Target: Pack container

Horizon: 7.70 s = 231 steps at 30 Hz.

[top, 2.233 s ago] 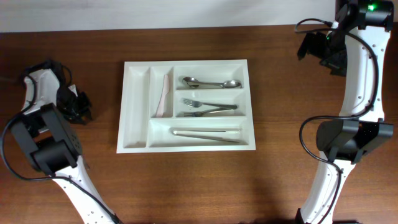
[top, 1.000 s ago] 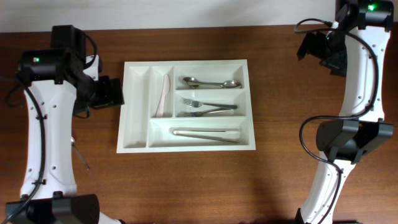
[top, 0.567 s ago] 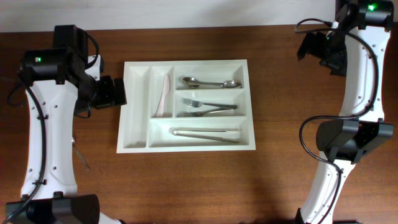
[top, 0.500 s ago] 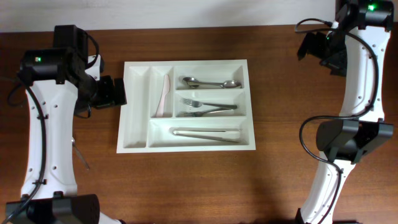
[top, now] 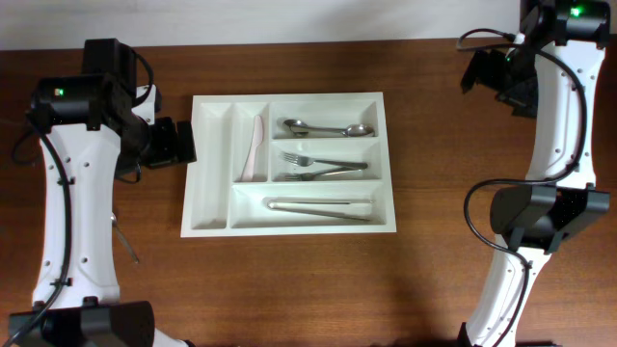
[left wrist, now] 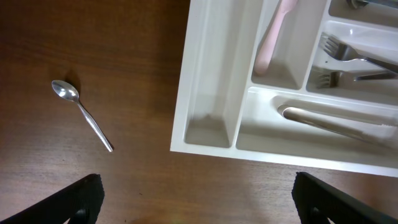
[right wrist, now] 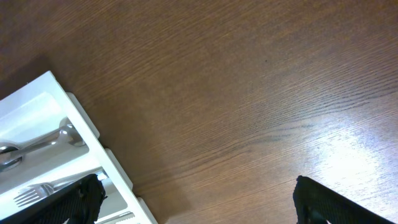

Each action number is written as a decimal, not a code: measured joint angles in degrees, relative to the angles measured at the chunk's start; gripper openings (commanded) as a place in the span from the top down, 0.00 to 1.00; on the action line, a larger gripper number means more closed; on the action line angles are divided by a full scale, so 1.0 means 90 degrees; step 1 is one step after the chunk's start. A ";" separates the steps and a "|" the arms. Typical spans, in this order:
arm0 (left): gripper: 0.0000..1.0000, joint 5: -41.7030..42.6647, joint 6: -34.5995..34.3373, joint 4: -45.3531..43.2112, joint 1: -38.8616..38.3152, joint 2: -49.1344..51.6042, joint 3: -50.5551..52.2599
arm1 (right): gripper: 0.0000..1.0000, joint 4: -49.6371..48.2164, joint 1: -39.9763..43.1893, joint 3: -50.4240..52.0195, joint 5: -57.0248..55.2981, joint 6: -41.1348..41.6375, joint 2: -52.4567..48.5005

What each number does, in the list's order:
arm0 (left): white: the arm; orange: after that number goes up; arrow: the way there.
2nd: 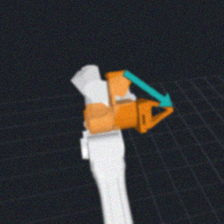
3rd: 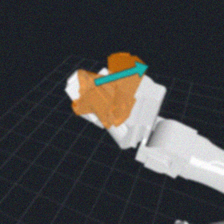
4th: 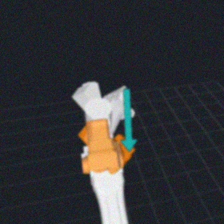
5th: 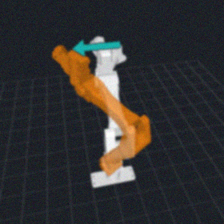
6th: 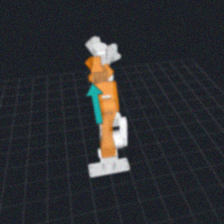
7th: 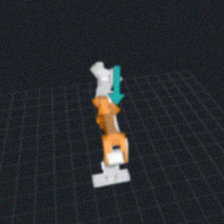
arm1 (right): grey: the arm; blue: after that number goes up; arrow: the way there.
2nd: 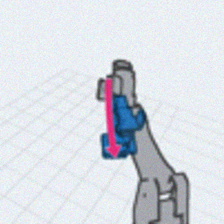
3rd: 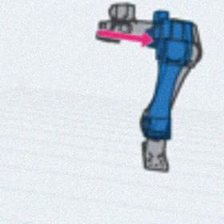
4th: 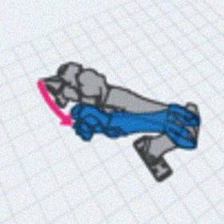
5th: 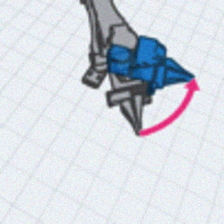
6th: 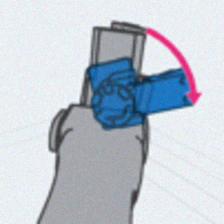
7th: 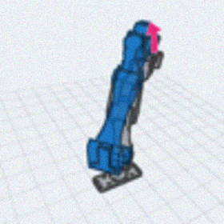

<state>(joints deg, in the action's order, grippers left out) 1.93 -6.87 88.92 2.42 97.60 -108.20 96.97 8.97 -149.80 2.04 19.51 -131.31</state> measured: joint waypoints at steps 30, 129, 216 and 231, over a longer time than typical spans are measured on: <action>0.01 0.0000 0.0000 0.0000 0.0000 0.0000 0.0000 | 0.01 0.0000 0.0000 0.0000 0.0000 0.0002 0.0000; 0.01 0.0578 -0.0384 -0.0600 -0.0024 0.0000 0.0306 | 0.01 0.0000 0.0000 0.0002 0.0000 0.0002 0.0000; 0.01 -0.0483 -0.1319 -0.1324 -0.0005 0.0000 0.0804 | 0.01 0.0000 0.0000 0.0002 0.0000 0.0000 0.0000; 0.01 -0.1503 -0.3937 -0.0415 0.1042 0.0663 0.1088 | 0.01 0.0000 0.0000 0.0000 0.0000 0.0000 0.0000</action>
<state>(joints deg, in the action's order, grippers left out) -11.60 -42.30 85.19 11.79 103.57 -98.41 96.97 8.97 -149.80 2.04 19.51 -131.31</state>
